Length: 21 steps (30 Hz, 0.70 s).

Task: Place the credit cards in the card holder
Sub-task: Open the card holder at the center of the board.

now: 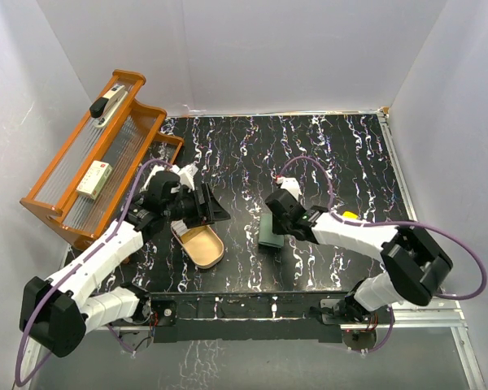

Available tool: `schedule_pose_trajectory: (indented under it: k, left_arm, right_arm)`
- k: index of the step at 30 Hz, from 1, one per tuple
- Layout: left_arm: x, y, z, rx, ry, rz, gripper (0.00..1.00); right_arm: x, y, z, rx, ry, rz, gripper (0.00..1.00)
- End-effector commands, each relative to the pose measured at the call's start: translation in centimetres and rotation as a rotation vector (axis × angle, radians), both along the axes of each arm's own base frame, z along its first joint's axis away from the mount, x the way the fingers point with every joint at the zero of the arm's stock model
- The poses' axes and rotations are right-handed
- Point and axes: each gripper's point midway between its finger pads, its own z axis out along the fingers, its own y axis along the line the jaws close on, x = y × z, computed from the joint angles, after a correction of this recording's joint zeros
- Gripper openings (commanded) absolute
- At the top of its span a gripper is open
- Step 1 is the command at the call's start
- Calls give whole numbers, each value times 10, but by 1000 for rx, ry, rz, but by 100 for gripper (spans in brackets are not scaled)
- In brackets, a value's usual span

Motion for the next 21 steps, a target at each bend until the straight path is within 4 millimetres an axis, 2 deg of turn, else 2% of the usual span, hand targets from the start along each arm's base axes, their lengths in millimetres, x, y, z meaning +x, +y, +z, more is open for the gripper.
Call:
schedule_pose_trajectory:
  k: [1,8,16,21]
  left_arm:
    - [-2,-18,3,-68,26,-28,68]
    - [6,-42,-12,-104,87,-47,65]
    - [13,-74,-37,-165,176,-38,63]
    - [15,-96,-40,-218,199,-75,61]
  right_arm:
    - [10,24,36,149,-135,83,0]
    - [4,34,56,254,-177,124,0]
    - [-2,40,90,376,-250,144,0]
    - [-8,44,104,436,-263,166,0]
